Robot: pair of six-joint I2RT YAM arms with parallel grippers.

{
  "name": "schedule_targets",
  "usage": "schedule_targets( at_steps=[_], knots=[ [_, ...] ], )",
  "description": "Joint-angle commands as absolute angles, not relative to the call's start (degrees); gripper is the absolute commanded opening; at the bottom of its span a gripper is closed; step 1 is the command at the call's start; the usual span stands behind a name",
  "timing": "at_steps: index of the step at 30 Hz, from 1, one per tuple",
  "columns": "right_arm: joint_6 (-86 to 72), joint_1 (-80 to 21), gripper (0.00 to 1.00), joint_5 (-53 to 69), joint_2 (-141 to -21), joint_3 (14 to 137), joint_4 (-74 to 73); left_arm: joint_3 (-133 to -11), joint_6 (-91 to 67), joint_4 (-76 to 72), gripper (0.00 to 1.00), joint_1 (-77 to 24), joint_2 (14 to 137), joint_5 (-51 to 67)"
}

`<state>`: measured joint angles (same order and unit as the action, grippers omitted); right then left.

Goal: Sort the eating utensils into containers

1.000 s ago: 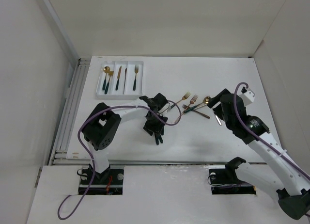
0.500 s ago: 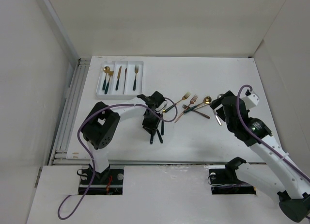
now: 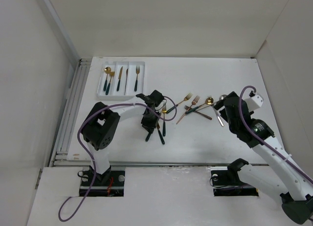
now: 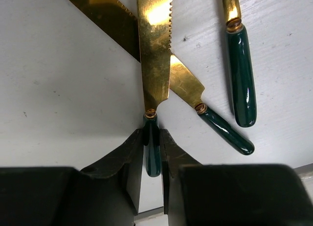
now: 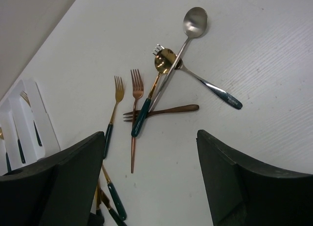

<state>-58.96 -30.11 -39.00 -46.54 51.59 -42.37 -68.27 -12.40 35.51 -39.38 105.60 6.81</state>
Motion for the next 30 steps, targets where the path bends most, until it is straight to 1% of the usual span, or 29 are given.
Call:
schedule_targets(
  at_steps=[1,4,12,19,22,25,26,27,30],
  knots=[
    [-59.7,-30.8,0.81,-40.8,-46.1,53.2,-43.1,-65.9,-9.1,33.9,0.00,-38.4,110.1,0.5],
    [-59.2,-30.8,0.81,-41.3,-46.1,53.2,-43.1,-67.6,-8.5,33.9,0.00,-38.4,109.2,1.3],
    [-58.0,-30.8,0.78,-40.8,-47.3,52.6,-38.9,-68.7,-7.2,33.2,0.00,-38.4,99.2,3.3],
    [-51.9,-30.8,0.78,-40.3,-54.0,54.2,-30.1,-71.6,-6.7,34.3,0.00,-37.9,95.0,2.2],
    [-48.9,-30.8,0.77,-39.7,-58.4,56.4,-25.7,-76.0,-6.7,34.8,0.00,-37.4,95.0,2.2],
    [-45.7,-30.1,0.77,-36.8,-64.0,59.2,-20.9,-84.6,-6.7,35.3,0.00,-32.6,97.0,2.2],
    [-45.0,-29.4,0.77,-35.0,-65.6,60.2,-20.0,-87.2,-6.7,35.3,0.00,-29.1,99.1,2.2],
    [-44.4,-28.7,0.77,-34.1,-67.2,62.4,-19.3,-92.5,-6.7,35.3,0.00,-27.2,100.4,1.5],
    [-42.0,-27.6,0.77,-31.2,-73.9,67.6,-17.9,-100.3,-5.1,36.2,0.00,-20.1,106.1,1.5]
  ],
)
